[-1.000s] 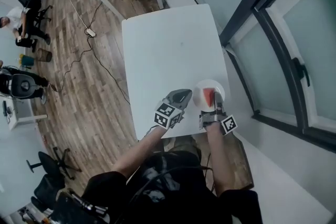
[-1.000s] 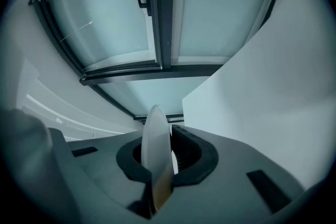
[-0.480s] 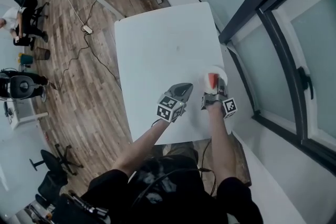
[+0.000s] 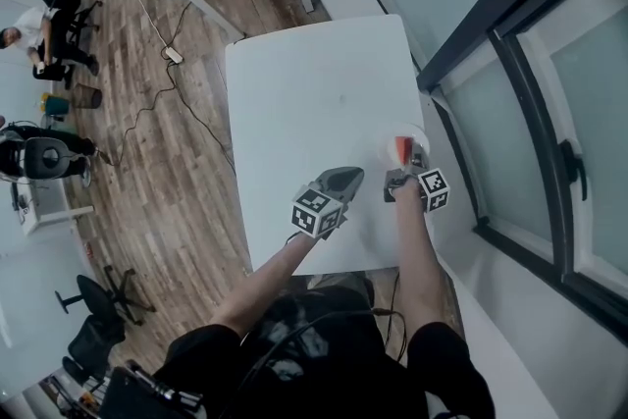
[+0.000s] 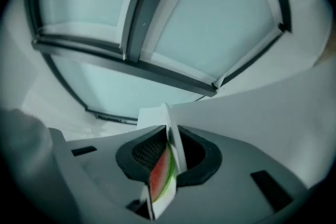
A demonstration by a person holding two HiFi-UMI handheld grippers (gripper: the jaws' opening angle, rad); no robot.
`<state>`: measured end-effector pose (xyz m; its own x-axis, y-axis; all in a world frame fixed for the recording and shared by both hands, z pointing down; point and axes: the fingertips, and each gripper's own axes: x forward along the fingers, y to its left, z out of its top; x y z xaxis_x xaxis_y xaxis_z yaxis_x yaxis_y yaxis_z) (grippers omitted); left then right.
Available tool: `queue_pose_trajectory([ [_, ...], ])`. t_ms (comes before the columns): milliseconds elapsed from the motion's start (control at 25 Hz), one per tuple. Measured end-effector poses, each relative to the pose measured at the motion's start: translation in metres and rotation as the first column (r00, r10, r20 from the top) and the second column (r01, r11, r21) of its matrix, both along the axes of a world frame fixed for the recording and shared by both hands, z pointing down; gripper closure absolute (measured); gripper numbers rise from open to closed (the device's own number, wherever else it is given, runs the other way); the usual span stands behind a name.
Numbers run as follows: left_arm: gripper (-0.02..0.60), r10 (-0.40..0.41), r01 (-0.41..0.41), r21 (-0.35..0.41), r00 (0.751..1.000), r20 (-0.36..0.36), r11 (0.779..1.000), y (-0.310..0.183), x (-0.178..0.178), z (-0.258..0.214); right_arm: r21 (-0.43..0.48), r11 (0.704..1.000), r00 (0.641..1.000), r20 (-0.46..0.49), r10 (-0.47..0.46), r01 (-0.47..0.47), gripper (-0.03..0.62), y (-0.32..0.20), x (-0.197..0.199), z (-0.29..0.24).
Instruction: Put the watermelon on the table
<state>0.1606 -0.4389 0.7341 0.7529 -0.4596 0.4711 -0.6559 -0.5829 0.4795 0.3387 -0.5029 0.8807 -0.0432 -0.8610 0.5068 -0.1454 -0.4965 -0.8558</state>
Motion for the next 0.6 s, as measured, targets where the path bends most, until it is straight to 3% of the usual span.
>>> queue_pose_trajectory([
  [120,0.577,0.001,-0.001,-0.007,1.0,-0.016,1.0,0.004,0.0,-0.003,-0.079,0.983,0.975,-0.135,-0.175,0.165,0.484,-0.006,-0.007,-0.003],
  [200,0.577,-0.006,0.006,-0.014,1.0,-0.026,1.0,0.005,-0.001,-0.005,-0.143,0.963,0.928,-0.268,-0.26,0.229,0.458,-0.006,-0.004,-0.007],
  [320,0.578,0.002,-0.002,-0.008,1.0,-0.031,1.0,0.008,-0.001,-0.011,-0.24,0.911,0.781,-0.47,-0.412,0.336,0.45,-0.008,0.004,-0.011],
  [400,0.577,0.009,-0.009,-0.006,0.999,-0.033,1.0,0.009,0.001,-0.012,-0.295,0.869,0.678,-0.544,-0.494,0.397,0.441,-0.007,0.008,-0.011],
  [520,0.577,0.008,-0.009,-0.013,0.999,-0.034,1.0,0.011,-0.001,-0.012,-0.352,0.839,0.56,-0.628,-0.54,0.414,0.419,-0.004,0.019,-0.014],
  [600,0.578,0.011,-0.011,-0.01,0.999,-0.035,1.0,0.014,-0.003,-0.014,-0.367,0.826,0.46,-0.699,-0.548,0.427,0.416,-0.001,0.024,-0.019],
])
